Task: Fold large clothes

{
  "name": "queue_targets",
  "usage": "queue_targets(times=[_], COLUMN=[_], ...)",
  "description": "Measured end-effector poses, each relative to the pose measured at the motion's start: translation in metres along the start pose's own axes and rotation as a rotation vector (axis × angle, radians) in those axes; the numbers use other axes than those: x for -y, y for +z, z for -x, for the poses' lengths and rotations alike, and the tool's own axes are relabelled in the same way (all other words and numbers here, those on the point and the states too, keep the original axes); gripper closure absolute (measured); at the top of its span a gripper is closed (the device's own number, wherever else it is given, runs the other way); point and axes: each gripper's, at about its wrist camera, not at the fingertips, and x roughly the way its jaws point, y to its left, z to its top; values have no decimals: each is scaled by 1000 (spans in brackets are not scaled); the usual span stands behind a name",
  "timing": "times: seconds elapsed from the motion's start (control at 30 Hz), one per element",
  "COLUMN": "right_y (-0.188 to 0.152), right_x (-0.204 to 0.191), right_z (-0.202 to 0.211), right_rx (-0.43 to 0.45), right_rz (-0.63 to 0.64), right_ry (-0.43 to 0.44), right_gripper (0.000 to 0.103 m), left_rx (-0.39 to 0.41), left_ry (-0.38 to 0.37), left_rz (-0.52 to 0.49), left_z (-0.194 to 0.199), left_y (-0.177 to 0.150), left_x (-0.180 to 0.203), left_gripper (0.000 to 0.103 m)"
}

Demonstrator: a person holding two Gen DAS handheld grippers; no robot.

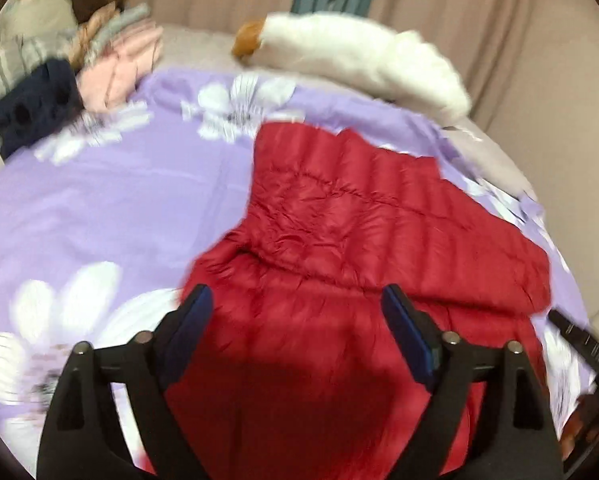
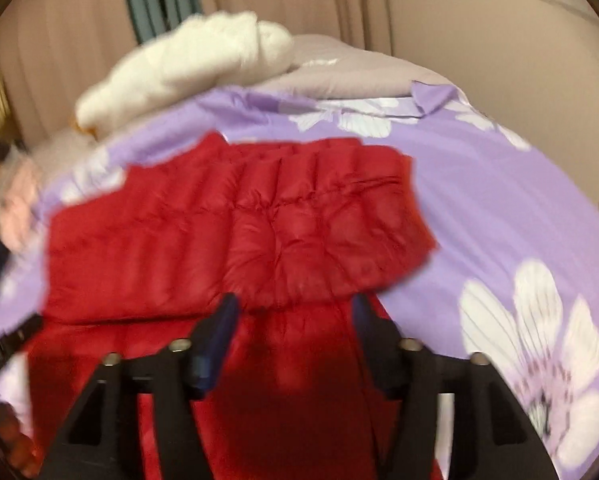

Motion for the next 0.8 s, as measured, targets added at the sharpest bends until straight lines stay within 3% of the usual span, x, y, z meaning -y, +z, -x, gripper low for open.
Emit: queue_targets(times=[0.07,0.13,0.27,0.37,0.47,0.6,0.73,0.8], right_y=[-8,-19,-44,-64,-79,-102,-125,-136], right_x=[8,11,12,20,30,45,61,68], right_z=[32,58,89,101,108,110,104,101], right_rx=[31,62,102,74,62,50,-13,-38], right_rz=[-8,27,99,103,69,18,-47,-90], right_ry=[-7,-54,-157,-126,-117,-162,-169,-161], right_gripper=[22,15,13,13,13,13,13,13], left_rx=[47,85,42,31,16,-75,-159,-155], left_ry=[-3,5,-23,-46,-8,2,-97,-144], left_rz=[-58,-78,-75,-29,20,97,255,290], left_z=[33,61,85,95,97,89,82,84], left_y=[-9,-21,-46,-68,-87,-117,-143,-151], left_x=[-3,-9,-21,-35,-52,-72,-89,-86], left_gripper=[0,0,0,0,0,0,0,0])
